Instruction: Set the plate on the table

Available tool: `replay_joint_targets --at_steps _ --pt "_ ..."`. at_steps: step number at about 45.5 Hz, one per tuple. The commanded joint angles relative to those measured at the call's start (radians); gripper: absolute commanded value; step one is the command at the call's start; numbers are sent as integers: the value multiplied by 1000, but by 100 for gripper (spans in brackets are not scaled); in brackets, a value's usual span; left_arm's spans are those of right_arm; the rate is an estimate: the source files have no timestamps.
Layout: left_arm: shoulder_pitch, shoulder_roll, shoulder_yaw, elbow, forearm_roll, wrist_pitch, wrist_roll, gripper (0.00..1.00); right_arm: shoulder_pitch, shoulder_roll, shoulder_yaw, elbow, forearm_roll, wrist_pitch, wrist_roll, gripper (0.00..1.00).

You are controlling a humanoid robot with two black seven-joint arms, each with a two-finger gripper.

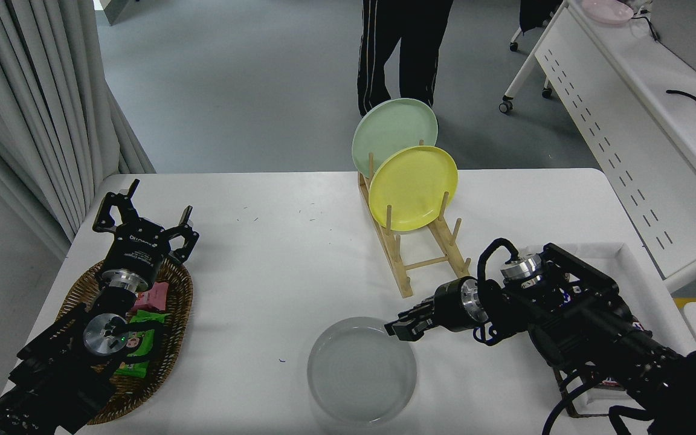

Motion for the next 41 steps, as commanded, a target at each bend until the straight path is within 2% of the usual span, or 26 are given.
replay_joint_targets --at_steps 1,8,18,21,26,34,41 --pt "1 0 0 0 0 0 0 100 10 -18 46 93 12 62 -3 100" --pt "0 0 1 0 0 0 0 100 40 -23 80 251 27 75 -3 100" --pt "1 0 0 0 0 0 0 100 102 -1 60 323 37 95 0 100" --pt "1 0 1 0 0 0 0 100 96 -3 62 357 35 134 0 100" --pt "1 0 0 0 0 0 0 100 93 -9 59 397 12 275 0 100" --pt "1 0 0 0 0 0 0 100 84 -31 124 394 -156 397 26 100" --pt "1 0 0 0 0 0 0 100 41 -38 269 391 -394 527 186 100"
